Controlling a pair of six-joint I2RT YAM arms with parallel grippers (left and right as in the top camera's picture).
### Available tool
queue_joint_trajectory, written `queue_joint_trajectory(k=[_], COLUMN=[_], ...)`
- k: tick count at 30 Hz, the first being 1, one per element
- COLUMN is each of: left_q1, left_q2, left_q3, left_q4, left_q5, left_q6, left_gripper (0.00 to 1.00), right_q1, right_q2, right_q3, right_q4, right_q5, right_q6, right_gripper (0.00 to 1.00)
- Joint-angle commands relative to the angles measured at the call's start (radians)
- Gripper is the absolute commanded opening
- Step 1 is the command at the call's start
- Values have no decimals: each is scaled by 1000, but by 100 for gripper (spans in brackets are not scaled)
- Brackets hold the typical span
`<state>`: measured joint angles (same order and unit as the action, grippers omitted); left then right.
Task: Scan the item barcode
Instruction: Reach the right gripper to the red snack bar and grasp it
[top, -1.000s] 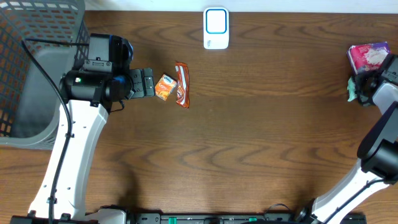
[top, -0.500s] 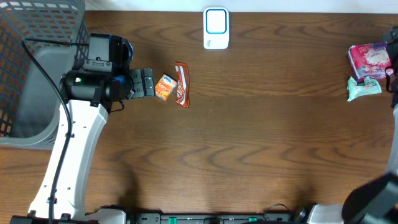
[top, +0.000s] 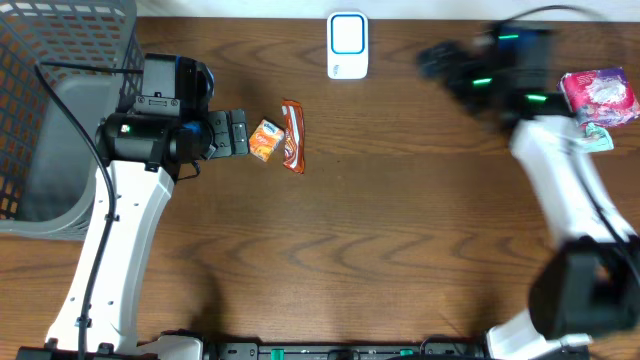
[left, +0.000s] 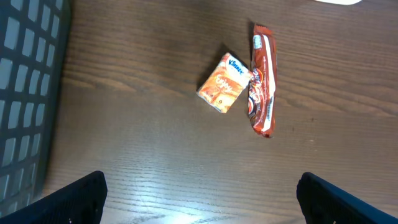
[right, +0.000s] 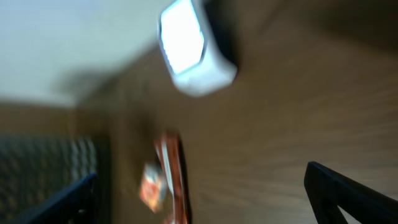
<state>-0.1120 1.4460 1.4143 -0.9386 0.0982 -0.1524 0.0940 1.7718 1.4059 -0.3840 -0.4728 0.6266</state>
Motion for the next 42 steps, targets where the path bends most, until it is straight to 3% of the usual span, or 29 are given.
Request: queue_joint_trajectory(k=[1,9,15,25,31,33,34,37,40,42], left_q1=[4,4,4,4,4,4,4,4,4,4], left_q2=[4,4,4,4,4,4,4,4,4,4], left_q3=[1,1,1,1,1,1,1,1,1,1], left_q4=[-3,-3,-3,-3,-3,-3,-3,-3,-3,-3], left_q5=[-5,-5,-5,-5,-5,-6,-5,-5,-5,-5], left_q6=[10,10,10,10,10,10,10,10,10,10], left_gripper=[98,98,98,98,98,98,98,98,98,98], right_q1=[153,367,438,531,587,600,607,626,626,612], right_q2=[116,306,318,368,374,374,374,374,374,371], right_q3=[-2,-2,-2,-2,-2,-2,-2,-2,-2,-1], right_q4=[17,132,142,114,122,127,129,122,106,96], right_q5=[26,31,118,319,397,406,414,472,534,535], right_q6=[-63,-54,13,9,-88,-122,-136,-153,-152,-148], right_gripper=[99,99,87,90,87,79,70,54,24,16])
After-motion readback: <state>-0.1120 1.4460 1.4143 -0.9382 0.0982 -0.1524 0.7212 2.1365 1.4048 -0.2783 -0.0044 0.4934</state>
